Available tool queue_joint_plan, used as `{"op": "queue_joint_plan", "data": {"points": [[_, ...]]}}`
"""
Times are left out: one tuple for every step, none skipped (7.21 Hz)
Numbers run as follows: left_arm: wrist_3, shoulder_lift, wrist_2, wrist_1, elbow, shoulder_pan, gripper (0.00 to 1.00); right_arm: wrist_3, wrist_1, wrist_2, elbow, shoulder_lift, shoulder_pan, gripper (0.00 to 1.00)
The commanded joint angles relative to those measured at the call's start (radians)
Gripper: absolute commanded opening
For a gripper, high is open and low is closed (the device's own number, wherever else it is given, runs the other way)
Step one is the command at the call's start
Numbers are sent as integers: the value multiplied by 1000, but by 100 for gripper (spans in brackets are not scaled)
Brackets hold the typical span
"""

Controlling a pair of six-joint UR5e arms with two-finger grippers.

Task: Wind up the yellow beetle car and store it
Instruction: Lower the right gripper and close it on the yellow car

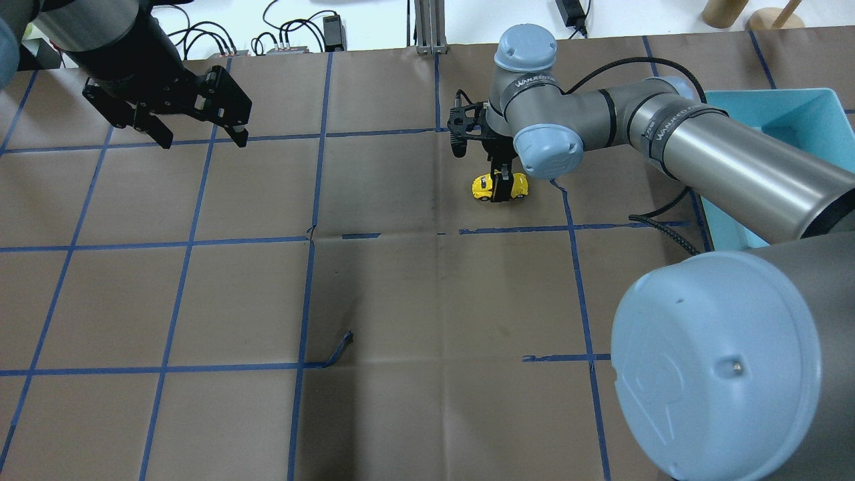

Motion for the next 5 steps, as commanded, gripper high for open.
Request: {"op": "queue_joint_plan", "data": {"points": [[0,0,1,0,0,0,99,2,-5,-5,3,7,0,86],[0,0,2,0,0,0,99,7,-2,-31,3,10,0,61],[0,0,0,0,0,0,99,15,1,-41,4,12,2,46],[0,0,1,0,0,0,99,15,3,-42,6,10,2,39],[0,0,2,0,0,0,99,18,1,-46,-3,-5,3,34]]}}
